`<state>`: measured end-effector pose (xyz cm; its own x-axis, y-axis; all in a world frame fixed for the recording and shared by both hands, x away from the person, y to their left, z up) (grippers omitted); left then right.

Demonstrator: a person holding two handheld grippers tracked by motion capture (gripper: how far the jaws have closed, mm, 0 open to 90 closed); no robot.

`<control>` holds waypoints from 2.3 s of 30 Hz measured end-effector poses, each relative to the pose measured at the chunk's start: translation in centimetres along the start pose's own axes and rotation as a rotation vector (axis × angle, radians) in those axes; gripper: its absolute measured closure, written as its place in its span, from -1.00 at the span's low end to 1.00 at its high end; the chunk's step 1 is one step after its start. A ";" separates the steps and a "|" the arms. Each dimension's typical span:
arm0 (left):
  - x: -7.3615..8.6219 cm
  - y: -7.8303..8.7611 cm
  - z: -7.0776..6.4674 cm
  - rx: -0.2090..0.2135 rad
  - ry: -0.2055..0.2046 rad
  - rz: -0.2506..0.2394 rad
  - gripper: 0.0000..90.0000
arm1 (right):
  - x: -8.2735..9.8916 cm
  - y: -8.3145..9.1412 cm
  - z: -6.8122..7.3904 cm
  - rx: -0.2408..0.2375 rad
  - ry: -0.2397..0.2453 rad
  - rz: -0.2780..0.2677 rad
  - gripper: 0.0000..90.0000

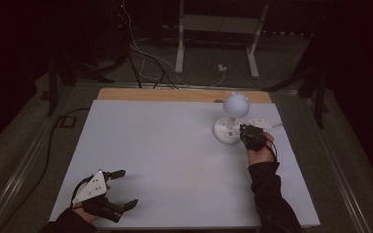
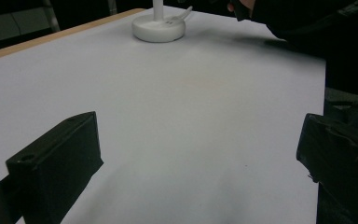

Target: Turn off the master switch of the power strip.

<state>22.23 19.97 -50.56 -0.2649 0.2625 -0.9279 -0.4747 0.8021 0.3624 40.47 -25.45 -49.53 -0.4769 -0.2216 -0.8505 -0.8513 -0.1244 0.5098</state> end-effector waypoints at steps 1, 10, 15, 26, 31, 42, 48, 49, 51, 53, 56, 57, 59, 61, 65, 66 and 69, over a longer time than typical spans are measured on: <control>0.0 0.0 0.0 0.000 0.000 0.001 -0.99 | 0.0 0.1 0.0 -0.006 -0.004 -0.004 0.81; 0.0 0.0 0.0 -0.002 -0.001 0.002 -0.99 | -0.1 1.0 -0.3 -0.063 0.000 -0.026 -0.23; 0.0 0.0 0.0 -0.001 0.000 0.002 -0.99 | -0.3 1.6 -0.3 -0.113 -0.050 -0.028 -0.71; 0.1 -0.1 0.0 0.001 -0.001 0.006 -0.99 | -0.4 3.2 -0.2 -0.234 -0.054 -0.085 -0.98; 0.0 -0.1 0.0 0.002 0.000 0.003 -0.99 | -0.1 3.7 0.1 -0.274 -0.043 -0.092 -0.98; 0.0 -0.1 0.0 0.002 0.000 0.003 -0.99 | 1.0 5.4 0.3 -0.271 -0.021 -0.106 -0.98; 0.0 -0.1 0.0 0.001 0.000 0.003 -0.99 | 2.0 6.3 0.8 -0.294 -0.006 -0.100 -0.98; 0.0 -0.1 0.0 0.001 0.000 0.003 -0.99 | 2.1 6.4 0.9 -0.300 -0.003 -0.101 -0.98; 0.0 -0.1 0.0 0.001 -0.001 0.004 -0.99 | 2.3 6.9 1.1 -0.310 0.004 -0.099 -0.98; 0.0 -0.1 0.0 0.001 -0.001 0.005 -0.99 | 2.5 7.3 1.3 -0.322 0.009 -0.102 -0.98; 0.0 -0.1 0.0 0.001 -0.002 0.005 -0.99 | 3.0 7.8 1.6 -0.339 0.016 -0.098 -0.98; 0.0 -0.1 -0.1 0.001 -0.002 0.005 -0.99 | 3.2 8.0 1.7 -0.342 0.018 -0.096 -0.98; 0.0 -0.1 -0.1 0.000 -0.002 0.006 -0.99 | 3.6 8.2 1.8 -0.352 0.023 -0.095 -0.98; 0.0 -0.1 -0.1 0.001 -0.002 0.006 -0.99 | 4.0 8.4 2.0 -0.361 0.030 -0.086 -0.98; 0.0 -0.1 -0.1 0.001 -0.004 0.006 -0.99 | 5.0 8.8 2.2 -0.379 0.041 -0.083 -0.98; 0.0 0.0 -0.1 0.000 -0.004 0.007 -0.99 | 5.2 8.8 2.3 -0.385 0.042 -0.079 -0.98; 0.0 0.0 -0.1 0.000 -0.003 0.006 -0.99 | 5.8 9.1 2.5 -0.391 0.051 -0.068 -0.98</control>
<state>22.18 19.89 -50.60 -0.2657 0.2689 -0.9258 -0.4726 0.8006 0.3682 29.38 -25.50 -50.15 -0.4026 -0.2466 -0.8815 -0.7285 -0.4968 0.4717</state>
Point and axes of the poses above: each handheld gripper's, and its own axes: y roughly backward along the jaws, x roughly out of its underside, z roughly to its left, the point moved 2 cm from there along -y, roughly forward along the jaws, and after that the axes turned 4 degrees about y, right-handed, at the moved point
